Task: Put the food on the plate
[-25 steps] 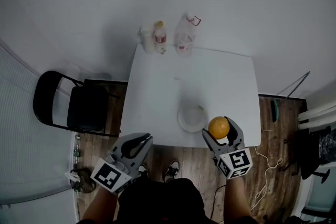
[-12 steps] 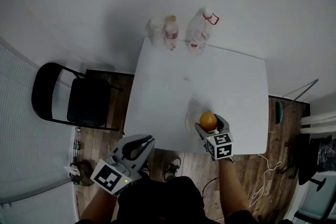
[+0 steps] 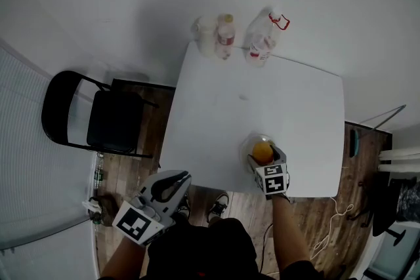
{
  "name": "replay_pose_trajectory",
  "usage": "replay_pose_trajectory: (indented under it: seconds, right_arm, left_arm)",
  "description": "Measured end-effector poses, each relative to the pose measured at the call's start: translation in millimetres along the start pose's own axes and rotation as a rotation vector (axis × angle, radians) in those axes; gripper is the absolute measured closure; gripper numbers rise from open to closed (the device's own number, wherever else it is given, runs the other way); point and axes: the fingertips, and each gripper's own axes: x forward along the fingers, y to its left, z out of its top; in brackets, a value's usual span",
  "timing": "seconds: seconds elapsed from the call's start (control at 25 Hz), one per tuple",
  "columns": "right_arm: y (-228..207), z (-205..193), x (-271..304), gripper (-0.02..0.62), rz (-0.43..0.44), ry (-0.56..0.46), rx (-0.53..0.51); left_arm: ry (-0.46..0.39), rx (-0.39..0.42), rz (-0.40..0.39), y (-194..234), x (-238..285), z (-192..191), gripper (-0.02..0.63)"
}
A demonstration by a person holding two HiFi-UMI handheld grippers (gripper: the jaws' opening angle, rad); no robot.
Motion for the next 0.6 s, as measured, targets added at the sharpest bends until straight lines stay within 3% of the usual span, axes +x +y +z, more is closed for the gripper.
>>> replay_pose_trajectory:
  seconds: [0.4, 0.6]
  right_arm:
    - [3.6, -3.5, 12.5, 0.213, 0.027, 0.037, -0.026]
    - [-3.1, 24.3, -20.1, 0.213, 0.003, -0.044, -0.033]
  left_arm:
    - [0.005, -0.032, 0.019, 6.8, -5.6, -2.1, 0.564]
    - [-0.008, -0.011, 0.005, 0.0, -12.1, 6.1, 0.564]
